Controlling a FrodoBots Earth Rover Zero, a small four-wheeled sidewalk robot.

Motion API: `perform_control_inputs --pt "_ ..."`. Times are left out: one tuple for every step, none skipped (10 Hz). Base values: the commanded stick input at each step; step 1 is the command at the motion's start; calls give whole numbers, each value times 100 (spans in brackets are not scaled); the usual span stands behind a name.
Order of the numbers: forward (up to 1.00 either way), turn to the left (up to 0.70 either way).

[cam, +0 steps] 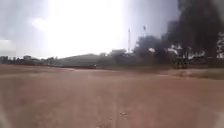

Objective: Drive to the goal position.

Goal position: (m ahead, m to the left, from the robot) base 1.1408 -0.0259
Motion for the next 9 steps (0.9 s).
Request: perform_control_inputs --pt "70 0" --pt "70 0" --pt "70 0" --pt "70 0" --pt "70 0" --pt "70 0" --pt "70 0" --pt "70 0" --pt "70 0"
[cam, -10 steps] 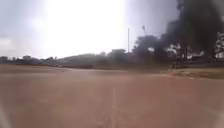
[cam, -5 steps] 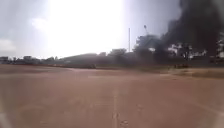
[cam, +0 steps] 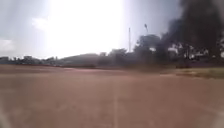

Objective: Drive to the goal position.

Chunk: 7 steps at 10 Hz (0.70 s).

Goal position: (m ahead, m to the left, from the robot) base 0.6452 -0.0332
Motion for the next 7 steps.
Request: perform_control_inputs --pt "70 0" --pt "70 0" --pt "70 0" --pt "70 0" --pt "70 0" --pt "70 0" --pt "70 0"
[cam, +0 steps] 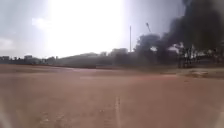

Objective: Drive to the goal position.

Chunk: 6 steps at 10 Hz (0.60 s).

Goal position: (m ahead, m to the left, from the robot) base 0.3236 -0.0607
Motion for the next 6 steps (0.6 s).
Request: perform_control_inputs --pt "70 0" --pt "70 0" --pt "70 0" --pt "70 0" --pt "70 0" --pt "70 0"
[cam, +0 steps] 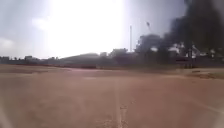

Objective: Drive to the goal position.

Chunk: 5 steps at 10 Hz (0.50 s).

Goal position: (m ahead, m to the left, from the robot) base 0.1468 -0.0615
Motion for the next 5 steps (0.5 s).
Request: perform_control_inputs --pt "70 0" --pt "70 0" --pt "70 0" --pt "70 0" --pt "70 0"
